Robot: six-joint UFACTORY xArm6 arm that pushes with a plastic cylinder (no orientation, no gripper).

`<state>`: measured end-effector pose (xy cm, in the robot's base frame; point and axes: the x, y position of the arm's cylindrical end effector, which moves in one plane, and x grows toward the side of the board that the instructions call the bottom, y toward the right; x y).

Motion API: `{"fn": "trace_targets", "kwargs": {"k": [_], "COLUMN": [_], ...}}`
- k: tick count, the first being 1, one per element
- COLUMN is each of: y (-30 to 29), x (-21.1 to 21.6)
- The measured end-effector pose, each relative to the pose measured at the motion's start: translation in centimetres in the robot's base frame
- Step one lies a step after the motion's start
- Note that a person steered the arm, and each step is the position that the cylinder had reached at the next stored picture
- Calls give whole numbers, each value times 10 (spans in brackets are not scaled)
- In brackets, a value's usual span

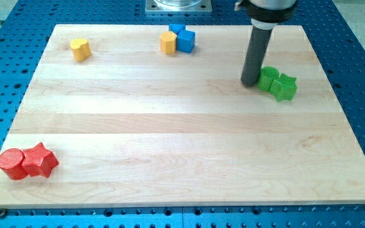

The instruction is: Push the green circle into the green star

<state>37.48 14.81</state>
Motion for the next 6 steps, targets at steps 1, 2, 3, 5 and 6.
{"fn": "trace_targets", "kwargs": {"k": [1,2,3,5,6], "y": [-17,-142,-297,-433,-428], "x": [0,9,9,-56,-100]}}
